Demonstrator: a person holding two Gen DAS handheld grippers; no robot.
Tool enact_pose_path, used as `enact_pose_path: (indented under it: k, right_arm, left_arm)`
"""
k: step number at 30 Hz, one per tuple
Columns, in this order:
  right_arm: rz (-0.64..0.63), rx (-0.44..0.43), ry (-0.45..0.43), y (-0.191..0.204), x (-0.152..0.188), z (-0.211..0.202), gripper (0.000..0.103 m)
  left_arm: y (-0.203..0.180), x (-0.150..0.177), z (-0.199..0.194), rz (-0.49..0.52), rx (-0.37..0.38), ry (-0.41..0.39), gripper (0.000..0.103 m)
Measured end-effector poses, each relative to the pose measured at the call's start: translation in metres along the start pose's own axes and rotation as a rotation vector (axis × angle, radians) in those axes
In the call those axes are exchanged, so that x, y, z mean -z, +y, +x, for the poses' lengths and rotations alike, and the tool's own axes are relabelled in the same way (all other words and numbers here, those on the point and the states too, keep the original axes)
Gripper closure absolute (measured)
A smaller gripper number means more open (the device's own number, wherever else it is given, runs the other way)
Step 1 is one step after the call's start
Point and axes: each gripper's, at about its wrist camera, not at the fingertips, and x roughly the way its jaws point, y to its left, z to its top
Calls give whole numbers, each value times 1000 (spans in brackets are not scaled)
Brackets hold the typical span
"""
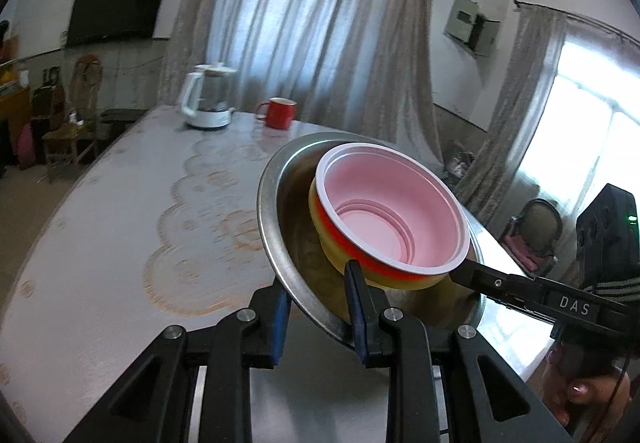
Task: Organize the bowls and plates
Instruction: 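Lift the nested bowls with the right tool and carry them over the plates, then lower the nested bowls onto the plate stack and open the right tool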
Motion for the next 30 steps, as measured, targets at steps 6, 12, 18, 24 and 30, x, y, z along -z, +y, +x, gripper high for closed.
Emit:
enact_pose_path:
  k: [6, 12, 18, 24, 30]
  right_arm:
    - [37, 46, -58, -21, -6, -31, 86]
    - [95, 92, -79, -47, -7, -47, 86]
    - [144, 128, -57, -69, 2, -48, 86]
    - [175, 135, -11, -83, 11, -38, 86]
    - [204, 134, 27, -94, 16, -26, 86]
  left_arm:
    - [-35, -13, 18, 45, 58, 13, 77]
    - [-62, -11, 39, 73, 96, 44, 77]
    - [-72, 4, 59, 69, 109, 96, 77]
    - [-66, 17, 72, 57, 87, 131, 76]
    - [-61, 25, 85, 48, 77, 167, 76]
